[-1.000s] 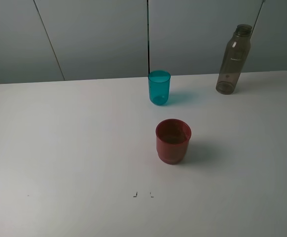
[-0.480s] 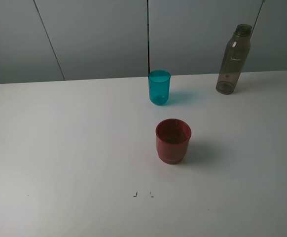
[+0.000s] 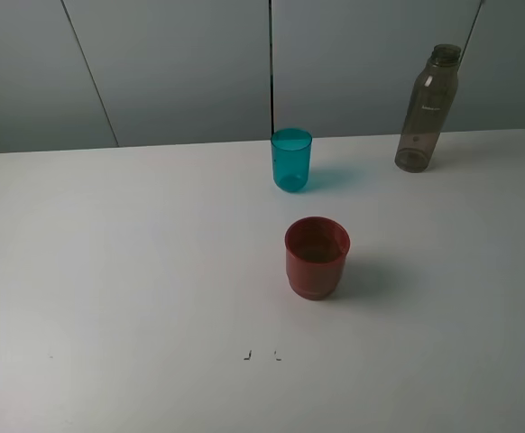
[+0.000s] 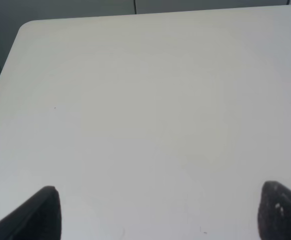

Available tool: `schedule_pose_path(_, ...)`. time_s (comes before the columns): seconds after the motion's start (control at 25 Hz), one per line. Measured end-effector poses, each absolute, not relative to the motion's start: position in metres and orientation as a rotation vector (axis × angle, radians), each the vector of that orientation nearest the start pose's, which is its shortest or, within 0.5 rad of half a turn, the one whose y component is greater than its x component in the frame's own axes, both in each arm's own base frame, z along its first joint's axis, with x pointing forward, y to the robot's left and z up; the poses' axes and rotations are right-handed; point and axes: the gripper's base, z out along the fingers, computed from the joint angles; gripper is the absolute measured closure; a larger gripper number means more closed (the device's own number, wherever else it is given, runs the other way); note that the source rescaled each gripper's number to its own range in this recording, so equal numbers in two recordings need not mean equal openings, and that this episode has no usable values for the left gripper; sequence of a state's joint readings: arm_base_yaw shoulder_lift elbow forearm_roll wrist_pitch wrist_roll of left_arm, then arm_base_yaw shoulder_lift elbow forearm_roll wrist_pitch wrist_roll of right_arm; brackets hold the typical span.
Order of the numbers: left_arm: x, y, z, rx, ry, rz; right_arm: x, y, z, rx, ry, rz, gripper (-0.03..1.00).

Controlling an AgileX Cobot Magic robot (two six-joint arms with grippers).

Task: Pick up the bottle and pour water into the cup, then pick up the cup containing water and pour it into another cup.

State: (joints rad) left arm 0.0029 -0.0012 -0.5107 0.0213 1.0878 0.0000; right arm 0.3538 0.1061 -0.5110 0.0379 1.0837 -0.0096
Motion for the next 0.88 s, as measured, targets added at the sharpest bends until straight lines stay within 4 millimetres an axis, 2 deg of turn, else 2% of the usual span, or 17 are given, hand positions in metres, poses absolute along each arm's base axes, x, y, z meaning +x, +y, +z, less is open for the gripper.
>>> schedule_pose_path(0.2, -0.007, 0.002, 0.278, -0.004, 2.059, 0.027, -0.008, 0.003, 0.279, -0.382, 2.036, 0.285, -0.03)
schedule_pose_path(0.4, -0.007, 0.002, 0.278, -0.004, 2.059, 0.027, -0.008, 0.003, 0.279, -0.318, 2.041, 0.244, -0.03)
schedule_pose_path(0.68, -0.007, 0.002, 0.278, -0.004, 2.059, 0.027, -0.007, 0.005, 0.279, -0.091, 2.056, 0.109, -0.03)
schedule_pose_path(0.88, -0.007, 0.002, 0.278, -0.004, 2.059, 0.027, -0.007, 0.005, 0.279, -0.083, 2.056, 0.101, -0.03)
